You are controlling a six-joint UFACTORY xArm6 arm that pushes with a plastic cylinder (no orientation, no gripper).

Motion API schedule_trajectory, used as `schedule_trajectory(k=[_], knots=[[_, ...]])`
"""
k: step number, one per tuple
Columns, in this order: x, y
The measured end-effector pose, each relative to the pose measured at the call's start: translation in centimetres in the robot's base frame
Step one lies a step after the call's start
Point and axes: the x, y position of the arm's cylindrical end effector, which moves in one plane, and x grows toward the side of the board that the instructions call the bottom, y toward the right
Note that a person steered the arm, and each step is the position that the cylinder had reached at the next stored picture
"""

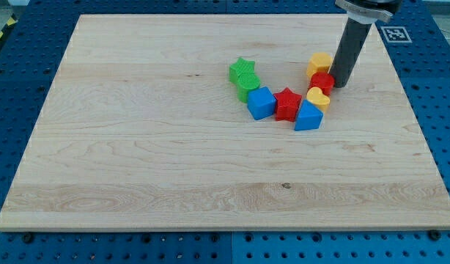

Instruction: Move the yellow hexagon into the red circle

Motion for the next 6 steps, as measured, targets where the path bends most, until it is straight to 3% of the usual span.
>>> schedule_trajectory(k=[3, 5, 6], knots=[[-2.3, 2.9], [-7.5, 1.2], [-6.5, 0.0]])
